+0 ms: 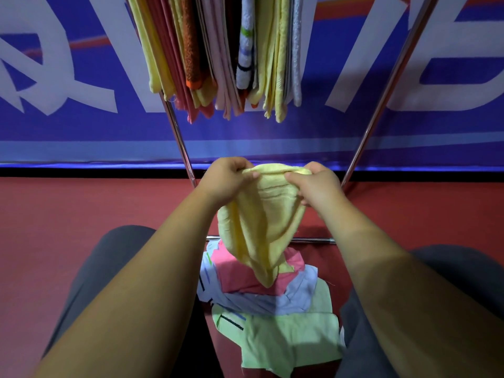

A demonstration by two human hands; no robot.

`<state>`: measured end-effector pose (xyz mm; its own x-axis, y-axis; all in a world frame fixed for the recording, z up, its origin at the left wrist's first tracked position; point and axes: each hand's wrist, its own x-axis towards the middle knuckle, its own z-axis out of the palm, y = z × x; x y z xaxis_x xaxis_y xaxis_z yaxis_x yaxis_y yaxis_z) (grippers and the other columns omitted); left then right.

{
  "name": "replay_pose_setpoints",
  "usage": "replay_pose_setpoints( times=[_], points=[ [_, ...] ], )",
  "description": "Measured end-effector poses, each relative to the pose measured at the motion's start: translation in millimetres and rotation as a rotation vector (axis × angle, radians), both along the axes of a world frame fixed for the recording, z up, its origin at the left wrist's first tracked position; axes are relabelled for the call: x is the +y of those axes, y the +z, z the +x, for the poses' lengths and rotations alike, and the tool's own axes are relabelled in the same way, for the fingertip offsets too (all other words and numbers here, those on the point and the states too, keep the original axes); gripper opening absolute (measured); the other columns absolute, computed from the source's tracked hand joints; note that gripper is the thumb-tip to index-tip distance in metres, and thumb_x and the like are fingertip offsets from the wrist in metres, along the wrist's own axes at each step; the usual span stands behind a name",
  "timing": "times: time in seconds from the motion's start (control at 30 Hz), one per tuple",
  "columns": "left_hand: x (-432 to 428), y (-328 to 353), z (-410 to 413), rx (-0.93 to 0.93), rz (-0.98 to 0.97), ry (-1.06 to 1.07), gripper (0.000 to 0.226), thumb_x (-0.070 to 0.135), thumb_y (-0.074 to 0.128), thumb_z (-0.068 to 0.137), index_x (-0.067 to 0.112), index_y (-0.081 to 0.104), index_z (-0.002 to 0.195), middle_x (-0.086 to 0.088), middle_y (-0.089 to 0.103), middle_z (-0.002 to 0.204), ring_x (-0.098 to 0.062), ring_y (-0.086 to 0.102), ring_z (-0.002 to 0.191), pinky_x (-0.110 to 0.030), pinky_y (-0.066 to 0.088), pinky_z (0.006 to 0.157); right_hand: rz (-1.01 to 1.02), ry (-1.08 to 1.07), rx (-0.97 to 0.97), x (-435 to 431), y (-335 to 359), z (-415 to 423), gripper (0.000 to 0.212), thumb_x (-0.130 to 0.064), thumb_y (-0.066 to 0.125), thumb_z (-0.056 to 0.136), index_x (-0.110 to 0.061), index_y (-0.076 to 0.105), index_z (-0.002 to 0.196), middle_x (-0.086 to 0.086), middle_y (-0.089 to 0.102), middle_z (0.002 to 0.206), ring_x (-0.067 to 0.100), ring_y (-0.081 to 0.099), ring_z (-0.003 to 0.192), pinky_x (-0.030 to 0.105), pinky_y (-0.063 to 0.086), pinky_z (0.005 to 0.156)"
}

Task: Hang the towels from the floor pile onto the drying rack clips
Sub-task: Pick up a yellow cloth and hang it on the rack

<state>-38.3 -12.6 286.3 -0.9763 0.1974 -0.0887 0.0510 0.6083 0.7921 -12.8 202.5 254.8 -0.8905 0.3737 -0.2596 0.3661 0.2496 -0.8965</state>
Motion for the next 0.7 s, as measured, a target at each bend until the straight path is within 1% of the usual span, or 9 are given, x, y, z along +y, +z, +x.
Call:
replay_pose_setpoints(
  times=[0.07, 0.1, 0.2, 0.37, 0.43, 0.5, 0.57, 0.63, 0.7],
  points=[
    [-1, -2, -1, -0.002, 0.014, 0.046, 0.019, 0.038, 0.079, 0.094, 0.018, 0.077, 0.092, 0.001, 0.073, 0.080, -0.006, 0.061, 0.063, -0.013, 0.045, 0.053, 0.186, 0.066, 0.050, 0, 2, 1, 0.029, -0.042, 0.083, 0.080, -0.023, 0.063, 0.092, 0.003, 0.060, 0.105, 0.021, 0.063, 0.084, 0.029, 0.043, 0.068],
    [-1, -2, -2, -0.005, 0.036, 0.053, 0.019, 0.037, 0.080, 0.093, 0.018, 0.076, 0.090, 0.003, 0.071, 0.076, -0.004, 0.059, 0.060, -0.012, 0.045, 0.052, 0.216, 0.094, 0.076, -1, 4, 1, 0.026, -0.038, 0.082, 0.080, -0.023, 0.061, 0.086, 0.000, 0.058, 0.101, 0.019, 0.059, 0.082, 0.029, 0.041, 0.065],
    [-2, 0, -1, -0.005, 0.083, 0.038, 0.017, 0.036, 0.082, 0.092, 0.020, 0.078, 0.086, 0.009, 0.069, 0.070, -0.002, 0.059, 0.058, -0.012, 0.046, 0.055, 0.221, 0.184, 0.108, 0, 6, 2, 0.026, -0.024, 0.078, 0.078, -0.018, 0.053, 0.076, -0.006, 0.051, 0.071, 0.015, 0.045, 0.063, 0.031, 0.036, 0.058],
    [-2, 6, 1, 0.004, 0.103, 0.017, 0.016, 0.038, 0.082, 0.090, 0.023, 0.080, 0.086, 0.007, 0.073, 0.075, -0.005, 0.064, 0.066, -0.023, 0.052, 0.067, 0.238, 0.324, 0.157, 3, 1, 3, 0.026, -0.023, 0.082, 0.079, -0.015, 0.057, 0.082, -0.011, 0.043, 0.058, 0.011, 0.038, 0.056, 0.031, 0.033, 0.058],
    [-4, 8, -1, 0.016, 0.096, 0.046, 0.015, 0.038, 0.084, 0.089, 0.024, 0.081, 0.088, 0.007, 0.076, 0.079, -0.008, 0.069, 0.072, -0.026, 0.056, 0.070, 0.262, 0.325, 0.160, 6, -1, 2, 0.021, -0.026, 0.085, 0.082, -0.017, 0.066, 0.083, -0.012, 0.047, 0.055, 0.008, 0.041, 0.053, 0.030, 0.034, 0.057],
    [-7, 8, -3, 0.033, 0.080, 0.081, 0.015, 0.038, 0.085, 0.087, 0.023, 0.081, 0.088, 0.004, 0.078, 0.082, -0.011, 0.072, 0.076, -0.028, 0.058, 0.073, 0.275, 0.296, 0.158, 11, -3, 2, 0.018, -0.034, 0.086, 0.084, -0.019, 0.075, 0.082, -0.009, 0.060, 0.060, 0.007, 0.050, 0.056, 0.029, 0.039, 0.059],
    [-12, 8, -6, 0.063, 0.018, 0.117, 0.022, 0.041, 0.086, 0.085, 0.021, 0.079, 0.084, 0.002, 0.075, 0.077, -0.009, 0.067, 0.068, -0.024, 0.053, 0.067, 0.248, 0.250, 0.162, 15, -3, 1, 0.023, -0.039, 0.085, 0.087, -0.017, 0.079, 0.081, -0.005, 0.065, 0.062, 0.009, 0.054, 0.058, 0.029, 0.040, 0.061],
    [-17, 7, -9, 0.123, -0.106, 0.125, 0.029, 0.046, 0.086, 0.085, 0.019, 0.075, 0.080, 0.002, 0.067, 0.068, -0.007, 0.060, 0.062, -0.022, 0.046, 0.057, 0.231, 0.207, 0.169, 17, 0, -1, 0.026, -0.038, 0.083, 0.090, -0.014, 0.080, 0.082, -0.005, 0.064, 0.062, 0.009, 0.054, 0.059, 0.028, 0.040, 0.061],
    [-21, 5, -12, 0.162, -0.213, 0.094, 0.030, 0.047, 0.084, 0.086, 0.020, 0.072, 0.081, 0.002, 0.064, 0.069, -0.009, 0.058, 0.064, -0.024, 0.042, 0.056, 0.183, 0.161, 0.184, 20, 2, -4, 0.022, -0.036, 0.080, 0.094, -0.015, 0.080, 0.085, -0.006, 0.070, 0.071, 0.008, 0.061, 0.067, 0.025, 0.044, 0.065]
  ],
)
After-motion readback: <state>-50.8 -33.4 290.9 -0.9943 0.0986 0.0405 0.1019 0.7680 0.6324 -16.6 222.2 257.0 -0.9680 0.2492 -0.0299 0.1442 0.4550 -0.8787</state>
